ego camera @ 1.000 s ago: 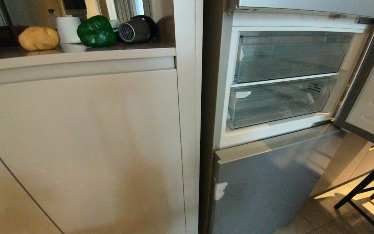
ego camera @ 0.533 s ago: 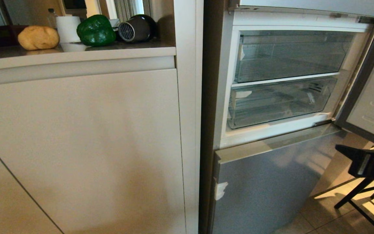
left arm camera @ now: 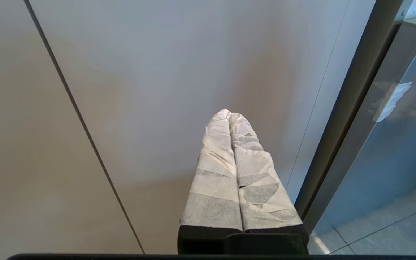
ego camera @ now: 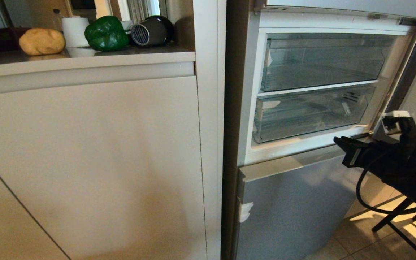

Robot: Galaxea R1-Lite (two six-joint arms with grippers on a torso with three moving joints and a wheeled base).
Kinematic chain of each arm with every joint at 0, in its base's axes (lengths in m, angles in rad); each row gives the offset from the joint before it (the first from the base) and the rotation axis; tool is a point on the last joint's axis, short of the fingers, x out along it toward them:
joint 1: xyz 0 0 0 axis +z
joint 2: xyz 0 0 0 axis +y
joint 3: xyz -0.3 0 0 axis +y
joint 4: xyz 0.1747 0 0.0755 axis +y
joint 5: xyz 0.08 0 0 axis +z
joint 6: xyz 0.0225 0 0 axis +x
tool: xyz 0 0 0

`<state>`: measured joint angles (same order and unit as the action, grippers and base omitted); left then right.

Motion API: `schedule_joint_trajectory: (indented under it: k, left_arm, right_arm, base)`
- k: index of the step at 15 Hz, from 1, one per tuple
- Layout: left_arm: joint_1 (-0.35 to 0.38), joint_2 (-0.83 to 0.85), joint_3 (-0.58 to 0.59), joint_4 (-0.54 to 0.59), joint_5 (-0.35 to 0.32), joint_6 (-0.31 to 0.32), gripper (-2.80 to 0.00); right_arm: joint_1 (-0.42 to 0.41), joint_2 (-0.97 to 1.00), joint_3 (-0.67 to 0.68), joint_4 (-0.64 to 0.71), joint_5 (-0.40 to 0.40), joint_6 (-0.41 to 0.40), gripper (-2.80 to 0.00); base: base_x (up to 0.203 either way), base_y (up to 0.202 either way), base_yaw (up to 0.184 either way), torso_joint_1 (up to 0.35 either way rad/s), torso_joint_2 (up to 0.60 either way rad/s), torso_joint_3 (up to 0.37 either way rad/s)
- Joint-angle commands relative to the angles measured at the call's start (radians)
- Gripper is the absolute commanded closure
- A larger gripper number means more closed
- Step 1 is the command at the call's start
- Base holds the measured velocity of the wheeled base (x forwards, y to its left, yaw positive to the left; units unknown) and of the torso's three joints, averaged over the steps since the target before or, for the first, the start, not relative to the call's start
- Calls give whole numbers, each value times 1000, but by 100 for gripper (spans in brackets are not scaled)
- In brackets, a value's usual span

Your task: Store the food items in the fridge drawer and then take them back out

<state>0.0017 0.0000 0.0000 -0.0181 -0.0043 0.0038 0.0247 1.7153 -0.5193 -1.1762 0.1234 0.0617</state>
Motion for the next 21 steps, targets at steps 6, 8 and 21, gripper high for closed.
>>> schedule_joint_trajectory:
  k: [6, 8, 21]
  left_arm:
    - [1, 0, 11, 0, 0, 1, 0]
    - [1, 0, 11, 0, 0, -1, 0]
    - [1, 0, 11, 0, 0, -1, 0]
  right_arm:
    - [9, 99, -74, -102, -11, -181, -280]
    - [9, 125, -102, -158, -10, -226, -280]
    - [7, 230, -284, -188, 78, -232, -280]
  base:
    - [0, 0, 0, 0, 0, 0]
    - [0, 0, 0, 0, 0, 0]
    - [0, 0, 0, 0, 0, 0]
